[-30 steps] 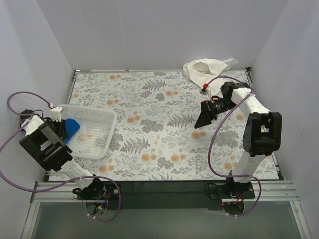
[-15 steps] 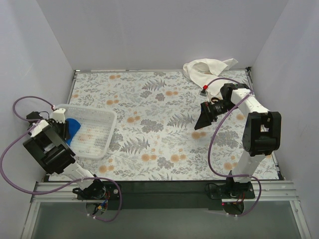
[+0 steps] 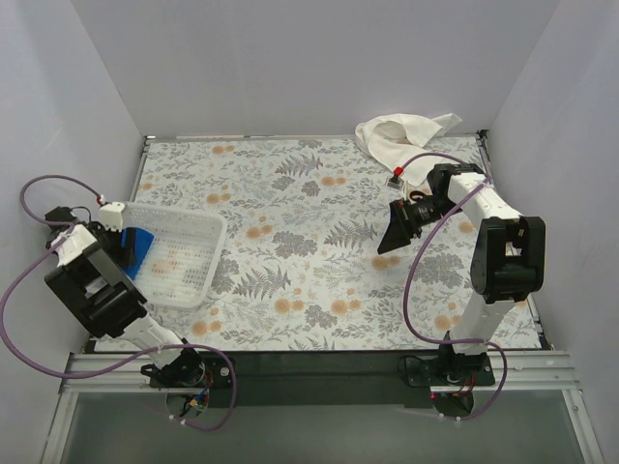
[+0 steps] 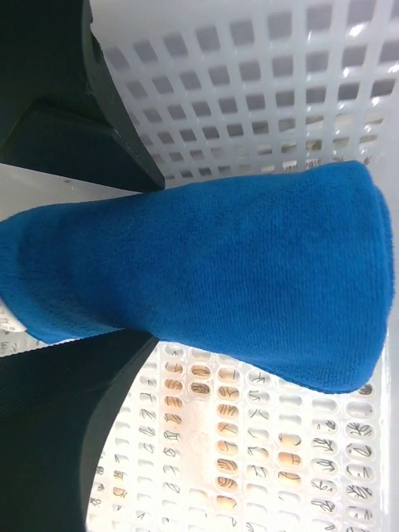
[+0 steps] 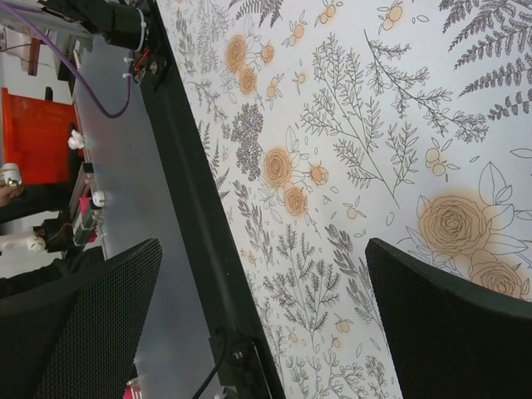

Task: Roll the towels
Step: Place the rolled towel into the container, then move the towel to the center of the board

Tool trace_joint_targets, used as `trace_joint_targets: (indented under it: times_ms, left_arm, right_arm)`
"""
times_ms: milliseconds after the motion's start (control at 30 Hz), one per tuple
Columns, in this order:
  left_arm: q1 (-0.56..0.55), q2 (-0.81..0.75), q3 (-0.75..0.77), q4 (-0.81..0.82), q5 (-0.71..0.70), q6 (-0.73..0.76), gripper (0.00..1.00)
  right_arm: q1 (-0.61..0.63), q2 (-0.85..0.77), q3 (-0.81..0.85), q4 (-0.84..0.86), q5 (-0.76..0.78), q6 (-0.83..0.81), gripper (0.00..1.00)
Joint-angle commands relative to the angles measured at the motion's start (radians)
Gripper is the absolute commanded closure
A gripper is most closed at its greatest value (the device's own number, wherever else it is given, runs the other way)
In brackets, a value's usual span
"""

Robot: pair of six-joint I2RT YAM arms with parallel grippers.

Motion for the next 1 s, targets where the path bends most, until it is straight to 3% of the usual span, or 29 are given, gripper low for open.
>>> trace_joint_targets:
  times_ms: [0, 133, 467, 700, 967]
  left_arm:
    - [-0.005, -0.083, 0.065, -0.052, 0.023, 0.030, 0.38]
    - [-0.011, -0.118, 0.120, -0.089, 0.028, 0.052, 0.29]
    - [-0.088, -0.233, 0.185, -0.168, 0.094, 0.088, 0.24]
    - [-0.379, -0.371, 0.211, -0.148, 0.064, 0.061, 0.22]
    - [-0.620, -0.355, 0.275, -0.192, 0.107, 0.042, 0.20]
  right_arm:
    - [0.000, -0.005, -0.007, -0.022, -0.029, -0.022, 0.01]
    - [0.000, -0.008, 0.004, -0.024, -0.029, -0.025, 0.01]
    - [0.000, 0.018, 0.143, -0.021, 0.018, 0.001, 0.01]
    - [-0.002, 0.066, 0.349, 0.138, 0.197, 0.194, 0.03]
    - [0.000, 0.196, 0.582, 0.387, 0.582, 0.366, 0.09]
